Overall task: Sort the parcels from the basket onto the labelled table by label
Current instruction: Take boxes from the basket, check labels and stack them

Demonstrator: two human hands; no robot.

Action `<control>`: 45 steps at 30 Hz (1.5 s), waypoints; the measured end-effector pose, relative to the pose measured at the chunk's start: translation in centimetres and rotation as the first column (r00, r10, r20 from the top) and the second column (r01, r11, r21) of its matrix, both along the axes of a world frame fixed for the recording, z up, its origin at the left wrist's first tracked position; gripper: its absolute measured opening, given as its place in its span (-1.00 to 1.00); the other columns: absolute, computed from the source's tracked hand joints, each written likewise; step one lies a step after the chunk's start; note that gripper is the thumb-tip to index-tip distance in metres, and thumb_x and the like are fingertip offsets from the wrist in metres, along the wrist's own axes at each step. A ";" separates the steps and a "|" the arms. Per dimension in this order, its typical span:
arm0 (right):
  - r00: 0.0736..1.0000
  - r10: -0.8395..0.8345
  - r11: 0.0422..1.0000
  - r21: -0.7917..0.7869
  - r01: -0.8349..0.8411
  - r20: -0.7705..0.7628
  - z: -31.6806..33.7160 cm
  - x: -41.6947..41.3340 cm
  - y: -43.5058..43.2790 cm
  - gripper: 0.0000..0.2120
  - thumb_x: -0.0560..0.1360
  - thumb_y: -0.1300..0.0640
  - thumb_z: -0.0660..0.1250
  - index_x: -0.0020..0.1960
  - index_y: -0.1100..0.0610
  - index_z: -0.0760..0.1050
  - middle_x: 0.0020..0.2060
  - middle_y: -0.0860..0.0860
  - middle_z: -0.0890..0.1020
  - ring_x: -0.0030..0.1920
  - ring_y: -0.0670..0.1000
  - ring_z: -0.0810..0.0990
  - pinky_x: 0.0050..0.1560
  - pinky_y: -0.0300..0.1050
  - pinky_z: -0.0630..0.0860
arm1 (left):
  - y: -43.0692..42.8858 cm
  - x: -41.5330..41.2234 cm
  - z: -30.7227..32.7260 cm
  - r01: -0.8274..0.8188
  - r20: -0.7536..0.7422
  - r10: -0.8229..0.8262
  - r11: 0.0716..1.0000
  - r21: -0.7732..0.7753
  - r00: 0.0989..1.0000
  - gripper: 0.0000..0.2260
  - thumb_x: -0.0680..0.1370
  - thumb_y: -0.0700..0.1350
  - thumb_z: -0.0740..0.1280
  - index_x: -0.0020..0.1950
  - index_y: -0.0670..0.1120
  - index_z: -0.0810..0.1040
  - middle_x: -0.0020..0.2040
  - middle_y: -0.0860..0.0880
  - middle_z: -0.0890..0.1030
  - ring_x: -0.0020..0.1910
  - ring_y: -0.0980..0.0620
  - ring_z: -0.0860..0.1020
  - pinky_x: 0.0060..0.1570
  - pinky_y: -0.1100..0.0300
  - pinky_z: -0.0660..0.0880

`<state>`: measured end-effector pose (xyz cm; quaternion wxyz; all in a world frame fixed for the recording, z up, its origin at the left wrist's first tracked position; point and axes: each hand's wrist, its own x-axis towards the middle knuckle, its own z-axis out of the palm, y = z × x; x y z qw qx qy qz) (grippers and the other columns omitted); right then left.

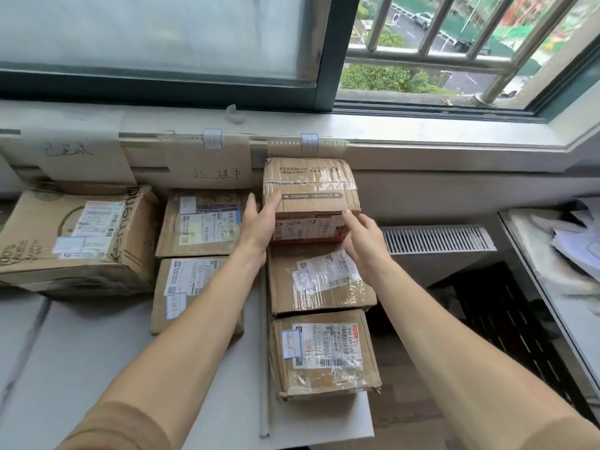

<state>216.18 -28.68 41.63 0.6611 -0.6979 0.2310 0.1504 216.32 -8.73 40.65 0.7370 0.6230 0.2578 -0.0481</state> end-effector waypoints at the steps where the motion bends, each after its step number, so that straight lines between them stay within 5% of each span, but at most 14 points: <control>1: 1.000 -0.013 1.000 -0.009 0.013 -0.005 0.1 -0.7 -0.2 -0.22 0.53 -0.21 0.41 0.61 0.08 0.23 0.46 0.04 0.48 0.41 0.04 0.47 0.49 0.17 0.39 | -0.2 -0.8 -0.3 -0.005 0.011 0.005 1.000 0.006 1.000 -0.04 0.46 0.38 0.41 0.69 0.05 0.03 0.64 -0.01 0.24 0.59 -0.04 0.25 0.56 -0.11 0.23; 5: 1.000 -0.009 1.000 -0.015 0.009 -0.004 0.4 -3.7 -0.5 -0.37 0.63 -0.11 0.35 0.59 0.10 0.26 0.51 0.06 0.40 0.36 0.05 0.45 0.42 0.12 0.45 | -0.5 -4.3 -0.8 0.038 0.041 -0.039 0.999 0.028 0.998 0.03 0.35 0.47 0.46 0.67 0.07 0.14 0.62 0.03 0.31 0.57 0.02 0.30 0.58 -0.11 0.21; 10: 0.998 0.039 0.998 0.057 -0.041 0.039 1.6 -7.6 0.7 -0.42 0.62 -0.11 0.36 0.55 0.10 0.35 0.46 0.04 0.45 0.41 0.06 0.46 0.34 0.05 0.52 | -0.7 -10.1 1.2 0.042 0.058 -0.045 0.998 0.049 0.997 -0.30 0.66 0.05 0.33 0.69 -0.07 0.05 0.67 -0.04 0.16 0.63 0.01 0.16 0.56 0.01 0.15; 15: 0.984 0.144 0.969 0.186 -0.162 0.109 4.0 -12.7 3.7 -0.54 0.64 -0.04 0.36 0.47 0.12 0.43 0.36 0.05 0.52 0.39 0.07 0.49 0.38 0.09 0.51 | 0.7 -17.4 3.9 -0.034 0.139 0.019 0.994 0.105 0.990 -0.38 0.66 0.02 0.35 0.66 -0.07 0.19 0.61 -0.01 0.30 0.57 0.04 0.29 0.54 0.10 0.22; 18: 0.960 0.241 0.917 0.290 -0.274 0.145 4.9 -16.4 6.5 -0.61 0.66 0.01 0.34 0.43 0.12 0.48 0.26 0.06 0.59 0.33 0.07 0.54 0.37 0.08 0.51 | 2.3 -23.0 5.4 -0.136 0.164 0.116 0.984 0.118 0.980 -0.22 0.49 0.17 0.46 0.63 -0.05 0.28 0.54 0.01 0.44 0.49 0.07 0.41 0.56 0.01 0.26; 22: 0.926 0.348 0.826 0.419 -0.377 0.148 5.3 -22.6 11.7 -0.81 0.67 0.04 0.32 0.23 0.06 0.56 0.20 0.06 0.61 0.26 0.05 0.58 0.29 0.04 0.51 | 4.7 -31.3 6.2 -0.170 0.132 0.147 0.968 0.183 0.980 -0.54 0.64 -0.01 0.38 0.53 0.02 0.39 0.37 0.12 0.52 0.29 0.32 0.49 0.31 0.36 0.34; 24: 0.901 0.412 0.784 0.453 -0.425 0.133 5.3 -26.3 14.3 -0.89 0.66 0.04 0.32 0.13 0.04 0.56 0.16 0.05 0.61 0.27 0.07 0.57 0.29 0.04 0.49 | 6.9 -35.0 5.8 -0.209 0.091 0.193 0.950 0.232 0.977 -0.48 0.67 -0.06 0.34 0.61 -0.08 0.30 0.49 0.03 0.43 0.43 0.20 0.42 0.35 0.27 0.31; 27: 0.851 0.502 0.727 0.457 -0.513 0.156 5.0 -31.0 18.3 -0.72 0.65 0.02 0.35 0.31 0.10 0.54 0.20 0.04 0.60 0.30 0.07 0.57 0.26 -0.02 0.51 | 10.4 -40.1 6.3 -0.316 0.102 0.301 0.921 0.226 0.948 -0.45 0.67 -0.07 0.33 0.64 -0.10 0.26 0.55 -0.03 0.41 0.49 0.09 0.39 0.53 0.08 0.27; 31: 0.792 0.591 0.686 0.420 -0.594 0.154 5.7 -35.8 23.4 -0.68 0.66 0.02 0.34 0.37 0.10 0.52 0.27 0.07 0.60 0.30 0.06 0.58 0.31 0.02 0.52 | 14.5 -46.3 6.8 -0.438 0.111 0.424 0.881 0.180 0.899 -0.24 0.47 0.14 0.40 0.62 -0.05 0.30 0.49 -0.04 0.48 0.48 0.04 0.43 0.57 -0.06 0.26; 38: 0.680 0.718 0.603 0.356 -0.714 0.150 5.5 -44.1 37.5 -0.86 0.65 0.01 0.34 0.17 0.02 0.57 0.24 0.06 0.61 0.32 0.08 0.57 0.44 0.12 0.45 | 26.9 -56.7 5.4 -0.556 0.109 0.545 0.821 0.130 0.831 -0.18 0.41 0.25 0.38 0.62 0.02 0.29 0.53 0.00 0.44 0.51 0.02 0.39 0.56 -0.11 0.26; 45: 0.588 0.805 0.540 0.310 -0.782 0.082 3.6 -55.7 53.9 -0.79 0.66 0.01 0.35 0.26 0.02 0.54 0.26 0.06 0.61 0.33 0.06 0.56 0.44 0.11 0.45 | 43.2 -68.7 4.1 -0.621 0.056 0.619 0.777 0.097 0.783 -0.17 0.41 0.28 0.39 0.63 0.07 0.26 0.54 0.04 0.44 0.51 0.03 0.40 0.56 -0.10 0.26</control>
